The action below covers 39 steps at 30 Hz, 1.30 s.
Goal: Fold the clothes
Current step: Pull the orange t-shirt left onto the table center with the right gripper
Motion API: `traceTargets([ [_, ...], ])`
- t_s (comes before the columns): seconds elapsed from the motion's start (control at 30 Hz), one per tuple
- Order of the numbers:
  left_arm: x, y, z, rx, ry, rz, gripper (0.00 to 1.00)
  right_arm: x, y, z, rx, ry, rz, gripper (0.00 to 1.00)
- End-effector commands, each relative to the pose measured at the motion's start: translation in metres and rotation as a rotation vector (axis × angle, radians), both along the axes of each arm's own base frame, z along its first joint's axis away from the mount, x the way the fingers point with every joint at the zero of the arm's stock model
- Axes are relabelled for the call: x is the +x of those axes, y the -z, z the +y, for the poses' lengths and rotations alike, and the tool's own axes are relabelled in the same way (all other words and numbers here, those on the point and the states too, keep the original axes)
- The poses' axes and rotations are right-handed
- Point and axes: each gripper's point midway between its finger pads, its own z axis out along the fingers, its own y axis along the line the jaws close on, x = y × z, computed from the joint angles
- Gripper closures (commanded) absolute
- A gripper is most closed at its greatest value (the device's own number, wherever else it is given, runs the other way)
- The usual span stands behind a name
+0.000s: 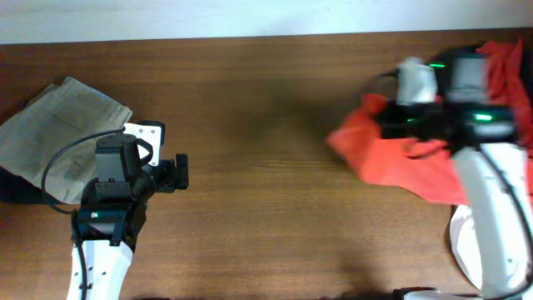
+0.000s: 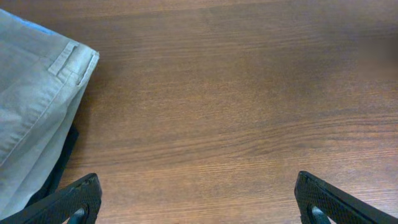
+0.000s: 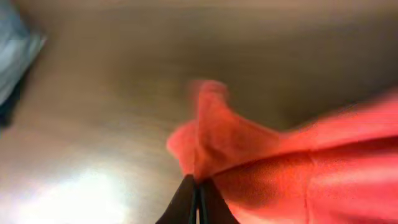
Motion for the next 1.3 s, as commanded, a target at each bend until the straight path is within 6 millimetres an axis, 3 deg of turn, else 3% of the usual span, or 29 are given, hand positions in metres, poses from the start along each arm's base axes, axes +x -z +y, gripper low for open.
traceTargets([
  [0.0,0.003,-0.010,-0.001,-0.008,0.003,-0.026,0.01,0.000,-0.001,0.108,0.049,-0.273,-0.087,0.96],
  [0.03,0.003,-0.010,-0.001,-0.008,0.003,-0.026,0.01,0.006,0.008,0.134,0.022,-0.317,-0.113,0.96],
  [0.07,0.003,-0.010,-0.001,-0.008,0.003,-0.026,0.01,0.015,0.025,0.142,-0.044,-0.307,-0.119,0.93],
  [0.1,0.003,-0.010,-0.003,-0.013,0.009,-0.026,0.01,0.021,0.030,0.137,-0.082,-0.281,-0.123,0.86],
  [0.13,0.004,-0.013,-0.012,-0.052,0.050,-0.036,0.01,0.034,0.032,0.115,-0.162,-0.196,-0.142,0.59],
  [0.17,0.008,-0.018,-0.027,-0.111,0.115,-0.059,0.01,0.045,0.022,0.087,-0.192,-0.099,-0.164,0.18],
  [0.2,0.011,-0.018,-0.039,-0.160,0.168,-0.065,0.01,0.050,0.009,0.058,-0.189,-0.026,-0.177,0.01],
  [0.27,0.017,0.003,-0.072,-0.278,0.281,0.013,0.01,0.045,-0.006,-0.004,-0.185,0.132,-0.155,0.01],
  [0.33,0.020,0.044,-0.109,-0.316,0.349,0.143,0.01,0.025,0.001,-0.066,-0.211,0.271,-0.050,0.01],
  [0.4,0.013,0.091,-0.152,-0.375,0.359,0.305,0.01,0.008,0.013,-0.103,-0.222,0.359,0.044,0.01],
  [0.43,0.006,0.110,-0.164,-0.401,0.330,0.387,0.01,0.001,0.016,-0.117,-0.223,0.397,0.074,0.01],
  [0.47,-0.003,0.132,-0.175,-0.436,0.269,0.487,0.01,-0.002,0.017,-0.124,-0.224,0.417,0.086,0.01],
  [0.53,0.004,0.133,-0.177,-0.481,0.202,0.498,0.01,-0.003,0.018,-0.130,-0.223,0.432,0.092,0.01],
  [0.7,-0.018,0.166,-0.194,-0.553,0.014,0.682,0.02,-0.006,0.019,-0.130,-0.224,0.431,0.105,0.01],
  [0.73,-0.022,0.172,-0.198,-0.556,-0.005,0.709,0.26,-0.008,0.020,-0.129,-0.225,0.430,0.112,0.01],
  [0.77,-0.021,0.171,-0.199,-0.556,0.001,0.704,0.74,-0.008,0.021,-0.129,-0.226,0.430,0.114,0.01],
  [0.8,-0.012,0.167,-0.196,-0.542,0.033,0.668,1.00,-0.008,0.021,-0.130,-0.229,0.433,0.114,0.01],
  [0.83,0.008,0.155,-0.190,-0.517,0.094,0.595,1.00,-0.008,0.021,-0.132,-0.240,0.439,0.114,0.01],
  [0.87,0.038,0.138,-0.169,-0.487,0.066,0.515,1.00,-0.009,0.021,-0.134,-0.247,0.443,0.115,0.01],
  [0.93,0.107,0.081,-0.111,-0.488,-0.028,0.329,1.00,-0.009,0.021,-0.137,-0.264,0.454,0.115,0.01],
  [0.97,0.156,0.036,-0.042,-0.426,-0.191,0.137,1.00,-0.010,0.021,-0.140,-0.279,0.463,0.114,0.02],
  [1.0,0.180,0.003,0.011,-0.363,-0.319,-0.001,1.00,-0.010,0.021,-0.141,-0.283,0.465,0.114,0.01],
  [1.03,0.197,-0.033,0.054,-0.343,-0.402,-0.137,1.00,-0.010,0.021,-0.141,-0.283,0.465,0.115,0.01],
  [1.07,0.206,-0.053,0.080,-0.347,-0.433,-0.222,1.00,-0.010,0.021,-0.141,-0.283,0.465,0.115,0.01],
  [1.1,0.206,-0.056,0.092,-0.345,-0.453,-0.241,0.64,-0.010,0.021,-0.141,-0.283,0.465,0.115,0.01],
  [1.13,0.203,-0.047,0.094,-0.345,-0.463,-0.205,0.23,-0.010,0.022,-0.141,-0.283,0.465,0.118,0.01],
  [1.17,0.194,-0.026,0.084,-0.358,-0.449,-0.112,0.01,-0.010,0.022,-0.141,-0.283,0.465,0.118,0.01],
  [1.23,0.152,0.041,0.015,-0.462,-0.326,0.260,0.01,-0.010,0.022,-0.141,-0.284,0.464,0.121,0.01],
  [1.27,0.121,0.075,-0.013,-0.448,-0.311,0.458,0.01,-0.011,0.022,-0.141,-0.284,0.463,0.124,0.01],
])
